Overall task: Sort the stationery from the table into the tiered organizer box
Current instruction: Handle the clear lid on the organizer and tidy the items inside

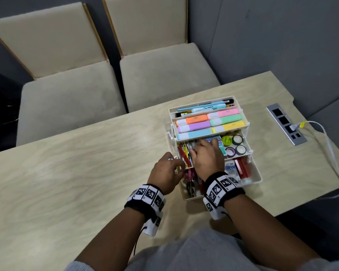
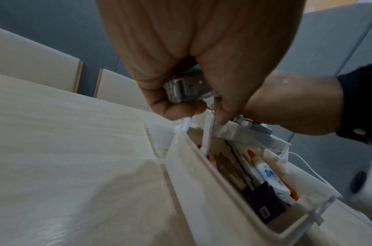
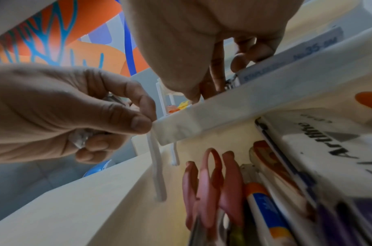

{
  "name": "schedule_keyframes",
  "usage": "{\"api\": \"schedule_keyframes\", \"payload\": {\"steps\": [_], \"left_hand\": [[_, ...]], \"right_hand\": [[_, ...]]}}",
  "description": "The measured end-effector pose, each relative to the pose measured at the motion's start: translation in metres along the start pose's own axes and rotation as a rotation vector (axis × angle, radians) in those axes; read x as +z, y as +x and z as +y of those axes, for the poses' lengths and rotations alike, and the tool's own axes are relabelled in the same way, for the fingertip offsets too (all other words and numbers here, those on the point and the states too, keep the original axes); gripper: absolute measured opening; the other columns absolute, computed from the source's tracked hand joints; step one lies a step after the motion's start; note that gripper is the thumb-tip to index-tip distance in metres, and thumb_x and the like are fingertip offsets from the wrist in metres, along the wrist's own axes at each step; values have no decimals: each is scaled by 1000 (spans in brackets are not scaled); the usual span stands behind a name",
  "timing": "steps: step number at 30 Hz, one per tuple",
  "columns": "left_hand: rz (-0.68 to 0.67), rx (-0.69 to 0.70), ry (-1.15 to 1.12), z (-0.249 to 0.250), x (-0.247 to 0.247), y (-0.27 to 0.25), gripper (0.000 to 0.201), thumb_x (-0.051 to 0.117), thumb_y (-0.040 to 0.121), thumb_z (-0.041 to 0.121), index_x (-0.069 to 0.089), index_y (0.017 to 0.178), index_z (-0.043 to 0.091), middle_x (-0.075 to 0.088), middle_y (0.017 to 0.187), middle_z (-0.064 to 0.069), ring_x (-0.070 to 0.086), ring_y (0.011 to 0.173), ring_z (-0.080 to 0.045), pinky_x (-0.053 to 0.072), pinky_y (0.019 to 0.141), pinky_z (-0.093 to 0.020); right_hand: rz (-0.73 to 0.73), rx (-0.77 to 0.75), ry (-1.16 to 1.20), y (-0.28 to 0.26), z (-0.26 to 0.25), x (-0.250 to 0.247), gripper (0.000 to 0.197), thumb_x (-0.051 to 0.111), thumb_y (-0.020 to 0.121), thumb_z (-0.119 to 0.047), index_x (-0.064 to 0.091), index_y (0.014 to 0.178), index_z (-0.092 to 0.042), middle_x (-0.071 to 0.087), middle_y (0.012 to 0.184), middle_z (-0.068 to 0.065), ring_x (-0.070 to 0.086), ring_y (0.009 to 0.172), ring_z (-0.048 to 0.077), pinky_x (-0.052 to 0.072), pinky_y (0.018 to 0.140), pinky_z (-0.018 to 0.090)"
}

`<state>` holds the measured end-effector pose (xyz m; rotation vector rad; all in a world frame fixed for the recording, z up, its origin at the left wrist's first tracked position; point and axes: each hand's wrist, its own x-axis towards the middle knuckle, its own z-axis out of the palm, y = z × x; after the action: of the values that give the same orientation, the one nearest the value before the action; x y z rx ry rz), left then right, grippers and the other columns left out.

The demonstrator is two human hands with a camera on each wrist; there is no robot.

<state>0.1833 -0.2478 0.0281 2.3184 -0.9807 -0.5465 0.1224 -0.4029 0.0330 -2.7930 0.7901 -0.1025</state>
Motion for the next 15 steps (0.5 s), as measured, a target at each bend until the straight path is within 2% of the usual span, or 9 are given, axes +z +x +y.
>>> {"api": "schedule_keyframes", "payload": {"steps": [5,7,10,13,15], "left_hand": [[13,8,13,-1,3,0,8,64,85,28,66,90,33,45,89,3,55,69,-19,51,68,-40],[20,5,24,0,2,-1,8,62,86,30,66,92,34,45,90,4,56,69,-19,51,69,-39],[23,8,59,0,1,-2,10,62,86,30,67,94,35,45,90,5,56,72,-19,51,71,-38],[8,-12,74,5,-2,-2,16,63,84,30,68,98,35,44,89,6,55,76,-18,50,74,-35],[27,-29,26,11,-7,-3,25,63,81,26,66,105,33,44,86,6,53,77,-17,49,75,-33]], "right_hand": [[47,-66,-45,-10,6,5,22,57,95,-24,73,101,-10,68,105,4,48,100,30,44,75,42],[33,-90,-3,-8,10,4,12,60,90,-13,68,100,-14,66,100,4,46,98,27,44,75,40],[-18,-127,81,-1,13,2,25,60,81,7,63,96,-14,61,96,3,43,95,25,46,74,38],[-23,-151,47,-2,17,-1,27,67,79,7,67,96,-14,54,101,3,45,100,25,50,74,37],[-38,-125,92,-5,20,-5,26,66,80,5,66,98,-14,44,103,3,44,102,23,50,76,37]]}}
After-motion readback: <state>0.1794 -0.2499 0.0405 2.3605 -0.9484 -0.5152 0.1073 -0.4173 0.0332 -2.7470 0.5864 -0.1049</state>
